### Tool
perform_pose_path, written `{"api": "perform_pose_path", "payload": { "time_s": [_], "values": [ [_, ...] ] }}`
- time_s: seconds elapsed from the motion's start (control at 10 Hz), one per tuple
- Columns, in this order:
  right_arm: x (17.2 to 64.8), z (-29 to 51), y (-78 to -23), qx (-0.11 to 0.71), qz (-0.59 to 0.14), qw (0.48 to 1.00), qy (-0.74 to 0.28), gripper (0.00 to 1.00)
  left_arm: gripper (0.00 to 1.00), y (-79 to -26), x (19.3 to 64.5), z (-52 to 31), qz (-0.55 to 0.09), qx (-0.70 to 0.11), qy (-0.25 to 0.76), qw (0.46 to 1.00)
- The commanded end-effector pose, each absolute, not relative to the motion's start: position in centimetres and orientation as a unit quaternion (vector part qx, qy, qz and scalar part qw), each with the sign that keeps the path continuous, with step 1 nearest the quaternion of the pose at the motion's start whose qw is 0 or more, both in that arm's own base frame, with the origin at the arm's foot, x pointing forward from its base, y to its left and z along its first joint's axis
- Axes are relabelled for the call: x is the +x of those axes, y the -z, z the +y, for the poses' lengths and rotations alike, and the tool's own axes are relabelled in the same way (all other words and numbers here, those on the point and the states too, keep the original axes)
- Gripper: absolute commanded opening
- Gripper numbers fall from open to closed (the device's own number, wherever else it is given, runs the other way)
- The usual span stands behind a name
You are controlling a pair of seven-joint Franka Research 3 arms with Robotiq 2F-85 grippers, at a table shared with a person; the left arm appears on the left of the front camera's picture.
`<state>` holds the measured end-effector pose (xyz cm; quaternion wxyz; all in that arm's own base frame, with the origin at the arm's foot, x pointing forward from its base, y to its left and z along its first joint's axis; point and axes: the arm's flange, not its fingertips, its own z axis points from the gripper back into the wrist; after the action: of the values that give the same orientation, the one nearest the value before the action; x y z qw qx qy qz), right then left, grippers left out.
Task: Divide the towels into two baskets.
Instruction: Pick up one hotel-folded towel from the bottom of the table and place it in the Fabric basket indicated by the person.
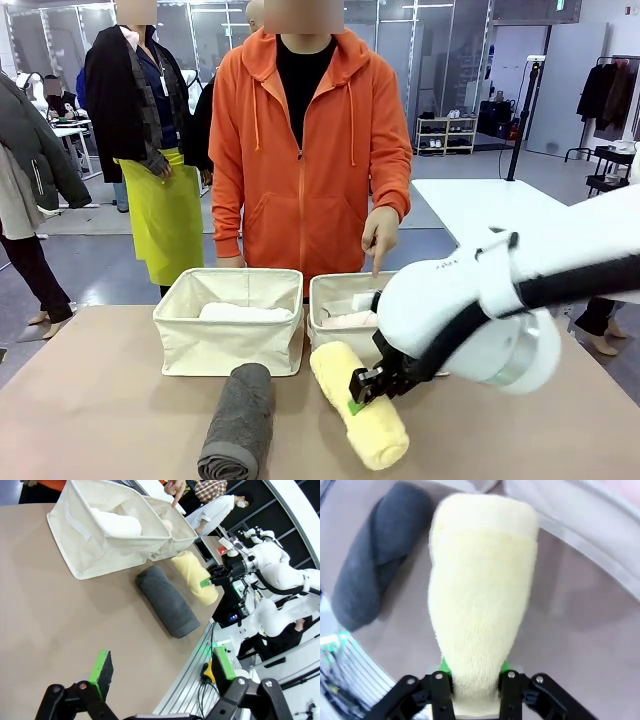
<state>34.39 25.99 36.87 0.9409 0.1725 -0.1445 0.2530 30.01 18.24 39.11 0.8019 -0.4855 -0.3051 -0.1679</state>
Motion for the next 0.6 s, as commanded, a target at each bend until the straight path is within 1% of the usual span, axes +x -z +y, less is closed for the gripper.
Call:
{"api": "perform_pose_path", "payload": {
  "time_s": [0.0,0.1,0.2,0.3,0.4,0.5],
  "values": [
    [30.6,22.7,-41.4,0.073,-0.137,0.92,-0.36,0.22,1.0,-39.3,29.6,18.4,-0.304,-0.49,0.171,0.799],
    [30.5,22.1,-41.7,0.025,-0.114,0.894,-0.432,0.22,1.0,-39.3,29.6,18.4,-0.304,-0.49,0.171,0.799],
    [30.3,21.7,-41.9,0.004,-0.084,0.867,-0.49,0.22,1.0,-39.3,29.6,18.4,-0.304,-0.49,0.171,0.799],
    [30.0,21.5,-42.6,-0.007,-0.085,0.846,-0.526,0.22,1.0,-39.3,29.6,18.4,-0.304,-0.49,0.171,0.799],
    [29.6,21.5,-43.5,0.001,-0.098,0.834,-0.544,0.22,1.0,-39.3,29.6,18.4,-0.304,-0.49,0.171,0.799],
    [29.5,21.5,-43.7,0.01,-0.124,0.834,-0.538,0.22,1.0,-39.3,29.6,18.4,-0.304,-0.49,0.171,0.799]
  ]
}}
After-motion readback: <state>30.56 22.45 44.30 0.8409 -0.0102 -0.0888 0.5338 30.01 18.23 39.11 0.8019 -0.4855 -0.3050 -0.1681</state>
